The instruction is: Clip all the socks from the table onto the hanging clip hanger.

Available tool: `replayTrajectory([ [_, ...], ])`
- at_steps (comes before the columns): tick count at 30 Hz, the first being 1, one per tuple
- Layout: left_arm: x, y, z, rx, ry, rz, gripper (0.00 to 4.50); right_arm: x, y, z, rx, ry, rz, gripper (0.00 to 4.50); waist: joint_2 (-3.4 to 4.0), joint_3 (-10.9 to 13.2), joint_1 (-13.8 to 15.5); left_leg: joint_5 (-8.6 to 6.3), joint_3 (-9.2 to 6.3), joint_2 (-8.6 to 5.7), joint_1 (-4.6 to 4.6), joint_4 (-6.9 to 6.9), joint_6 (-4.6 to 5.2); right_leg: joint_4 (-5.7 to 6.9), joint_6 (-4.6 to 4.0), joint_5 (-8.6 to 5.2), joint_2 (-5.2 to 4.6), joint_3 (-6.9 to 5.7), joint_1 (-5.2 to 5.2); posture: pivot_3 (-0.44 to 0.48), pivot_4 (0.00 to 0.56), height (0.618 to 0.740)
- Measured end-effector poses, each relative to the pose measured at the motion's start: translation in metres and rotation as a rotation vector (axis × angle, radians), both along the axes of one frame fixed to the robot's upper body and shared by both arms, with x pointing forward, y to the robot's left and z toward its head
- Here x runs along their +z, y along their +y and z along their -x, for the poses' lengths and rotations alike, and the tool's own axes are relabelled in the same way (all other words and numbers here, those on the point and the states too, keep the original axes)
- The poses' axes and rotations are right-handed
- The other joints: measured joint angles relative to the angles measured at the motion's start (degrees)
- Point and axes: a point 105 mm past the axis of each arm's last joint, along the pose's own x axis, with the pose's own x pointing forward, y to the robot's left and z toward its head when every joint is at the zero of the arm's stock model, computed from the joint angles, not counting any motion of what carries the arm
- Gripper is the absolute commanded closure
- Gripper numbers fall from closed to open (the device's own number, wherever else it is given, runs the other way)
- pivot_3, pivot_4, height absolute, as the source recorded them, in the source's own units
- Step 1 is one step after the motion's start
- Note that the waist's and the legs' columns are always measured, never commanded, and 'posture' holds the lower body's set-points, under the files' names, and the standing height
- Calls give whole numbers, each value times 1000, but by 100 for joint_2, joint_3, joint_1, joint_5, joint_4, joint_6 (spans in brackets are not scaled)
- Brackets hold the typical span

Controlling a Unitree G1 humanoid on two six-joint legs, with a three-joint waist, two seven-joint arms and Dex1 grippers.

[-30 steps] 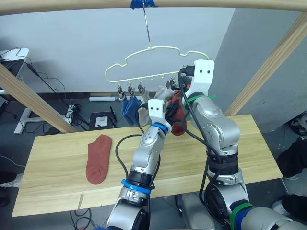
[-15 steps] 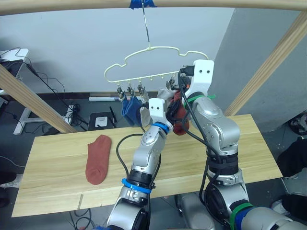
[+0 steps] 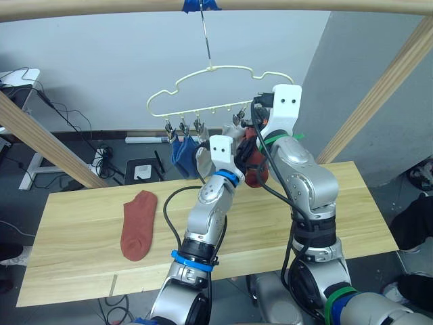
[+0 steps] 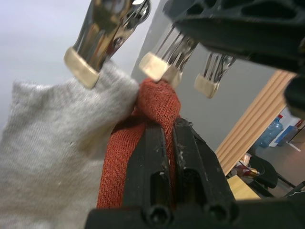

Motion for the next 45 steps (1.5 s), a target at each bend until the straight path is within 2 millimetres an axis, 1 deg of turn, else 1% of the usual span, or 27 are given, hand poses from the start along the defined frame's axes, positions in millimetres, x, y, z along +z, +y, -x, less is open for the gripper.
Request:
replayTrajectory([
  [6,2,-4,2,-25,-14,-6,4500,-1,0,0,2,5,1,4454,0,0,-1,0,0,0,0,0,0,0,0,0,0,0,0,-259,238,740],
  [8,2,-5,2,-31,-17,-8,4500,-1,0,0,2,6,0,3718,0,0,-1,0,0,0,0,0,0,0,0,0,0,0,0,-261,237,740],
  [10,3,-5,3,-35,-21,-8,4500,-1,0,0,1,6,-2,3078,0,0,-1,0,0,0,0,0,0,1,0,0,0,0,0,-261,237,740],
  [14,5,-7,4,-49,-37,-11,4500,-1,0,0,4,7,-5,1476,0,0,-2,0,0,0,0,0,0,1,0,0,0,0,0,-262,236,740],
  [15,5,-7,4,-48,-41,-11,4500,-1,0,0,5,8,-8,1231,0,0,-2,0,0,0,0,0,0,1,0,0,0,0,0,-262,236,740],
  [18,3,-7,3,-47,-37,-16,4500,0,-1,0,5,6,-12,152,0,0,-2,0,0,0,0,0,0,1,0,0,0,0,0,-264,236,740],
  [23,-1,-8,1,-47,-24,-24,4500,9,-3,6,13,-16,-25,152,0,0,-4,0,0,0,0,0,0,1,0,0,0,0,0,-266,235,740],
  [27,-1,-7,0,-46,-24,-29,4500,18,-7,18,47,-39,-44,152,0,0,-4,0,-1,0,0,0,0,1,0,0,0,0,0,-273,235,740],
  [33,-3,-8,0,-47,-21,-36,4500,10,-15,30,90,-11,-18,152,0,0,-9,0,-2,0,0,2,0,4,0,0,0,0,1,-273,234,740],
  [37,-3,-10,1,-51,-26,-52,4500,6,-19,34,110,2,23,152,0,0,-15,0,-1,-1,0,3,0,4,0,0,0,0,1,-271,231,740],
  [39,-3,-10,1,-52,-28,-55,4500,5,-19,38,138,-3,51,152,0,0,-16,0,-1,-1,0,3,0,4,0,0,0,0,1,-271,229,740],
  [45,-6,-9,6,-50,-29,-62,4500,-7,-18,47,231,37,110,152,0,0,-23,0,-2,-1,1,3,0,4,0,0,0,0,1,-273,227,740],
])
